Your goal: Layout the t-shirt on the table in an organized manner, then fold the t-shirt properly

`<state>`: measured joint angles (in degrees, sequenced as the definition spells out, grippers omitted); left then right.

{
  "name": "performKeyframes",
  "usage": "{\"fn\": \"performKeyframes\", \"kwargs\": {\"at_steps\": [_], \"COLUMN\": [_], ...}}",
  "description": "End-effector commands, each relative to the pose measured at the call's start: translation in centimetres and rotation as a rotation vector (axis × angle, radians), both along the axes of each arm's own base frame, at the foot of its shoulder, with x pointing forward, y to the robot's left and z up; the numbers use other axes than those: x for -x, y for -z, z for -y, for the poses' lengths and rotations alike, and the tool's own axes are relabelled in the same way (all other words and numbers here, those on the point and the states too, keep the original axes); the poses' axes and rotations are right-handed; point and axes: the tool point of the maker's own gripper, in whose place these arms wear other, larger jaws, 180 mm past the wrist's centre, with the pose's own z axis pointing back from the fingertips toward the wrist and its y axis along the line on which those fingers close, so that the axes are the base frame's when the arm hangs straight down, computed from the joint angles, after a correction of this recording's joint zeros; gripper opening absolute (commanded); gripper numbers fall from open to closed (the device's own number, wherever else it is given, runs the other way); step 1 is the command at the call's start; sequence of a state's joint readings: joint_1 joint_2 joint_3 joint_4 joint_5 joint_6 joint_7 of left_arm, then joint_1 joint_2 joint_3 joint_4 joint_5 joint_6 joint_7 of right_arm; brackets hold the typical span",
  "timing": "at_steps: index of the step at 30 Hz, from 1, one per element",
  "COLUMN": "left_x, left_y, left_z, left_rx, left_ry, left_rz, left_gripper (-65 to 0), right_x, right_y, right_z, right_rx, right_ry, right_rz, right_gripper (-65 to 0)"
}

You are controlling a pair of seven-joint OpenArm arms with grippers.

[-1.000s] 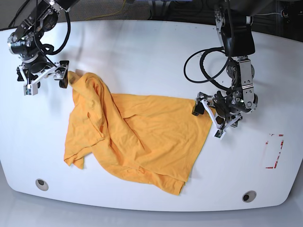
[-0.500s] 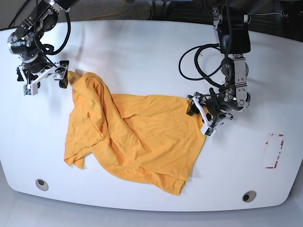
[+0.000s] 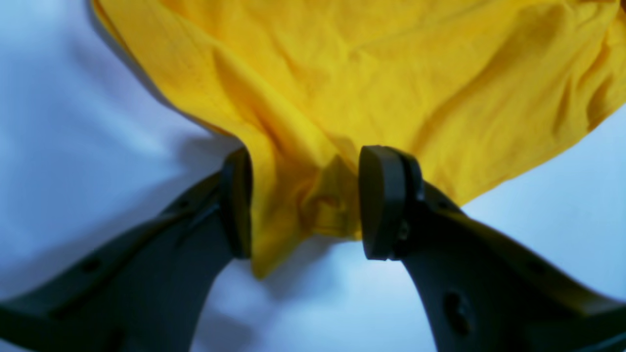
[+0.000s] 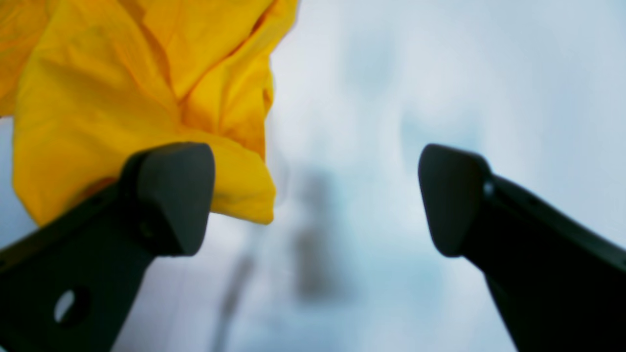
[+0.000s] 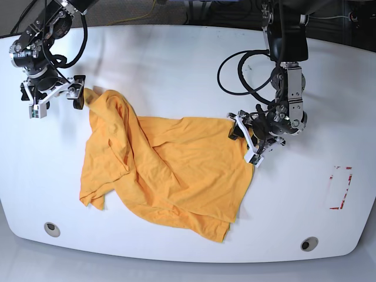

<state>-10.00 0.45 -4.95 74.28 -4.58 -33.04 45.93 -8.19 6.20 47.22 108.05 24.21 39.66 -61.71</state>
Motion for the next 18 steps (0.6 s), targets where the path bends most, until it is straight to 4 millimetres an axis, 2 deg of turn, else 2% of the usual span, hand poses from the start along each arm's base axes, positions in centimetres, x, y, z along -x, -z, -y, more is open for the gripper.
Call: {"fn": "performKeyframes", "kwargs": {"at_steps": [1, 6, 8, 13, 18], "left_x": [0.6, 0.4, 0.3, 0.3, 0.3], "left_y": [0.4, 0.2, 0.1, 0.1, 0.1], "left_z": [-0.6, -0.6, -0.6, -0.7, -0.7], "left_rx": [-0.057, -0.057, -0.057, -0.057, -0.057], "left_ry": [0.016, 0.016, 0.015, 0.014, 0.014], "left_rz": [-0.043, -0.037, -0.034, -0.032, -0.032], "left_gripper": [-42.4, -60.1, -64.1, -61.9, -61.9], "right_x": [-0.7, -0.9, -0.8, -0.5, 0.6], "right_y": [-1.4, -1.5, -1.6, -2.3, -1.6], "right_z": [0.3, 0.3, 0.4, 2.4, 3.5], "right_rx": [0.019, 0.019, 0.021, 0.025, -0.044], "right_ry": [-0.011, -0.011, -0.005, 0.065, 0.141], "right_rz": [0.051, 0.056, 0.058, 0.083, 0.083], "right_gripper": [-0.8, -0.9, -0.9, -0.8, -0.5]}}
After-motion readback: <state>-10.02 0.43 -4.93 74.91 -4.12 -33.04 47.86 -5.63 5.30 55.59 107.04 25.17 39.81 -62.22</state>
